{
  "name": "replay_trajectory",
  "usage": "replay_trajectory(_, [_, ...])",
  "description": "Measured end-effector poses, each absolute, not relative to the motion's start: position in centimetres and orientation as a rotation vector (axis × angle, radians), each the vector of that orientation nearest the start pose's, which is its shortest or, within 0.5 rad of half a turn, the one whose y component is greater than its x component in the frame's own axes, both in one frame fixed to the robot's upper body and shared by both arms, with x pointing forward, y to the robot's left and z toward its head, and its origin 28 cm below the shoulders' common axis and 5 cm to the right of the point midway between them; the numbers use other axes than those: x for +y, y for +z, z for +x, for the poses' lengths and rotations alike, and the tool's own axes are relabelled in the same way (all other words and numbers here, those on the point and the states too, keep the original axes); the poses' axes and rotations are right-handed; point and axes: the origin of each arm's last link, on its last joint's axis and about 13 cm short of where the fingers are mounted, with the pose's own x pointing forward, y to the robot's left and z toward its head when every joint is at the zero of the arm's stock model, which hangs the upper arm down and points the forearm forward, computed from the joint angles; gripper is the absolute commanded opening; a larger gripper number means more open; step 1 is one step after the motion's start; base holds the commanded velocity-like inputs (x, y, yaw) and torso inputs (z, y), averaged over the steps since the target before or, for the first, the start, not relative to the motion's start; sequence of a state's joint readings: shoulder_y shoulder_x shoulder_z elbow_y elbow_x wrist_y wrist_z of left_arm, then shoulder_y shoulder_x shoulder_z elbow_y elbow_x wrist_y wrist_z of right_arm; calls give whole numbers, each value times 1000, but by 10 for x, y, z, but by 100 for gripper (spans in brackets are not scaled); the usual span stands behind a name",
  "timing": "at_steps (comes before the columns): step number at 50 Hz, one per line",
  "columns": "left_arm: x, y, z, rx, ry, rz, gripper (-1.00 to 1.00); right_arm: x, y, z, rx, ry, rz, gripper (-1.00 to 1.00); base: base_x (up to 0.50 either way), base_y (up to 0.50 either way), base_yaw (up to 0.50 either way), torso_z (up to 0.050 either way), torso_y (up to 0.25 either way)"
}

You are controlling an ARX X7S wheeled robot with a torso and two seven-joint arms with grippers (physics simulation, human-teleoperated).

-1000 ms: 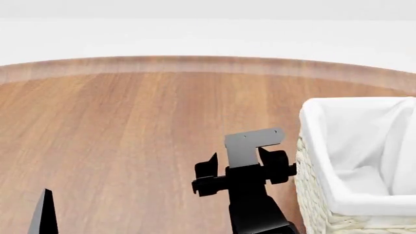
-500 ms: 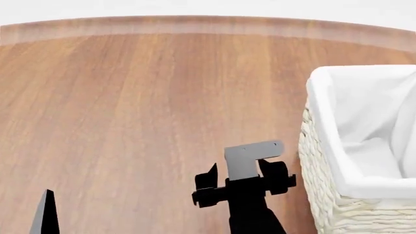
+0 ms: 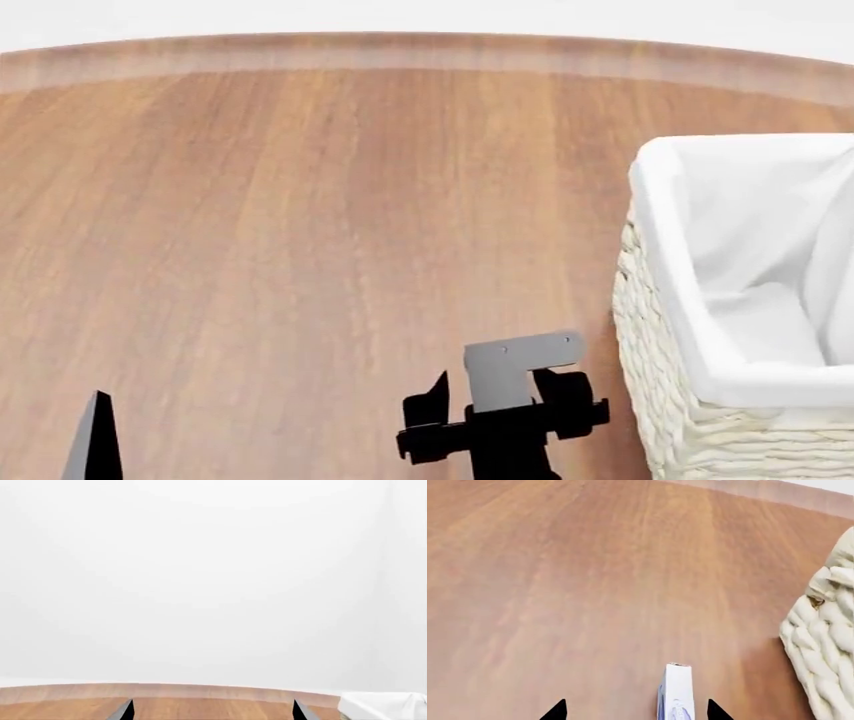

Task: Pick up the cream cheese box, and put it in the basket.

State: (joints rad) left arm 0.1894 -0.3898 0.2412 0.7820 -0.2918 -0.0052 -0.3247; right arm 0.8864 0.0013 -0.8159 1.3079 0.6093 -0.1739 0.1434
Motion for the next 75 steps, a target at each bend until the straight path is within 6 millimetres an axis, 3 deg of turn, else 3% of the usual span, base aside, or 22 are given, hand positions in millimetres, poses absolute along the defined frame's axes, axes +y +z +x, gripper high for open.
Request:
replay_trajectory(21, [201, 131, 144, -446, -151, -119, 100, -72, 0, 343, 322, 87, -128, 100, 0, 0, 0, 0, 0])
replay_trajectory(22, [201, 131, 144, -446, -151, -119, 100, -72, 0, 343, 322, 86, -128, -100, 0, 0, 0, 0, 0])
replay_trajectory(48, [201, 133, 143, -446, -150, -121, 100, -74, 7, 349, 292, 62, -110, -100, 0, 0, 0, 0, 0])
replay_trajectory(60, [202, 132, 143, -446, -149, -122, 100, -67, 53, 362, 186, 86, -104, -100, 0, 0, 0, 0, 0])
replay_trajectory(75, [202, 132, 144, -434, -154, -126, 100, -58, 106, 357, 73, 130, -103, -100, 0, 0, 0, 0, 118])
